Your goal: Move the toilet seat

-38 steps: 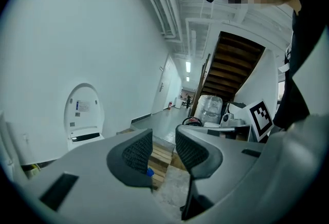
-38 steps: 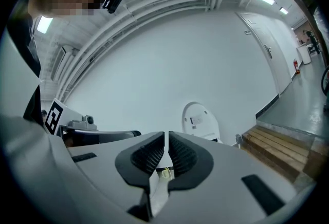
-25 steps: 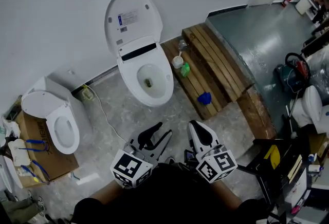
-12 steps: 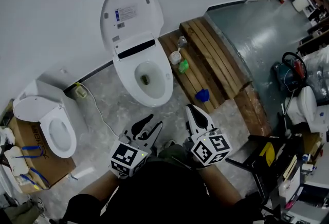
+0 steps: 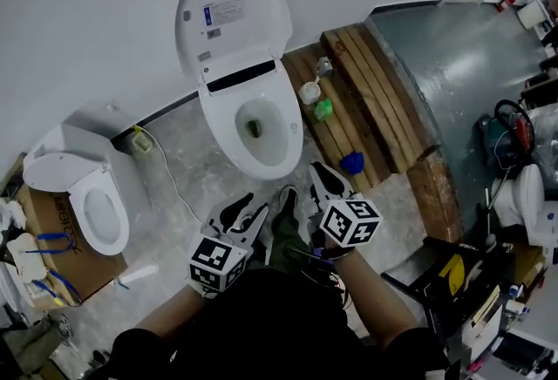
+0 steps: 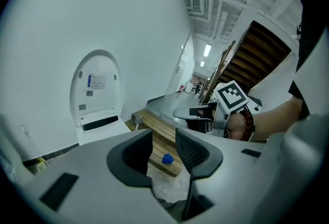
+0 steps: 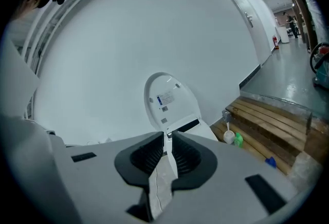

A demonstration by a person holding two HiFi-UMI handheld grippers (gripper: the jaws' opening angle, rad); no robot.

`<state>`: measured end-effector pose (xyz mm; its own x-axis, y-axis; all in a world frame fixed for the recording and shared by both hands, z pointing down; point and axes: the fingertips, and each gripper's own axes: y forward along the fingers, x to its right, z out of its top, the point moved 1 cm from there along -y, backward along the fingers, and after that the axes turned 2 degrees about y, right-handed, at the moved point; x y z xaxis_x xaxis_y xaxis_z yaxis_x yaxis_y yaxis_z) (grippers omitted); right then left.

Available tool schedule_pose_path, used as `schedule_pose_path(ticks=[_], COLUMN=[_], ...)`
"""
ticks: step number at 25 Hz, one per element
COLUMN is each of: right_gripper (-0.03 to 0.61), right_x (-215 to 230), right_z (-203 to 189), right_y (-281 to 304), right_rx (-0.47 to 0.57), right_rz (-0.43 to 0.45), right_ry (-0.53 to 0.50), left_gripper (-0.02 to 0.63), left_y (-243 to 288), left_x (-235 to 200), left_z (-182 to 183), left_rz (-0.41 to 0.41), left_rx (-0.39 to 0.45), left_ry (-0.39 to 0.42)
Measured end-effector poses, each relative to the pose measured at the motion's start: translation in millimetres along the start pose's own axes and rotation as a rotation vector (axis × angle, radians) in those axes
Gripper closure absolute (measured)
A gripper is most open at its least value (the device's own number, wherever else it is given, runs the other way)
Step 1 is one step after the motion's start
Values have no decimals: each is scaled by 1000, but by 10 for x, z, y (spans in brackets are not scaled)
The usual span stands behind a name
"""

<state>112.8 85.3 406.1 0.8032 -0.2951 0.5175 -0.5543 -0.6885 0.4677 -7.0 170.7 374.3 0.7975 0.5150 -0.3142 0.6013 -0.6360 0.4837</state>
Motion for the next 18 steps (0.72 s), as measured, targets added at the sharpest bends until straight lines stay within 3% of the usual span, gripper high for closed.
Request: schedule_pose_path(ticks=[3,8,11,18], right_gripper=[532,531,509,462], right_x=[168,250,371,815], right_z=[100,271,307,417], right_y=[267,513,628,975], right_rx=[-31,-90,-130,-188], right_rz=[16,77,117,147], right_ry=[-1,-109,-162,-158], left_gripper=[465,466,466,465], left_y=[203,547,758,1138], left_x=[-219,-480,-586,-816], left_z=[5,107,232,213], left_rz=[89,190,261,357], left_rx=[-19,-26,-8,-5], left_ry=[26,-51,-13,-36])
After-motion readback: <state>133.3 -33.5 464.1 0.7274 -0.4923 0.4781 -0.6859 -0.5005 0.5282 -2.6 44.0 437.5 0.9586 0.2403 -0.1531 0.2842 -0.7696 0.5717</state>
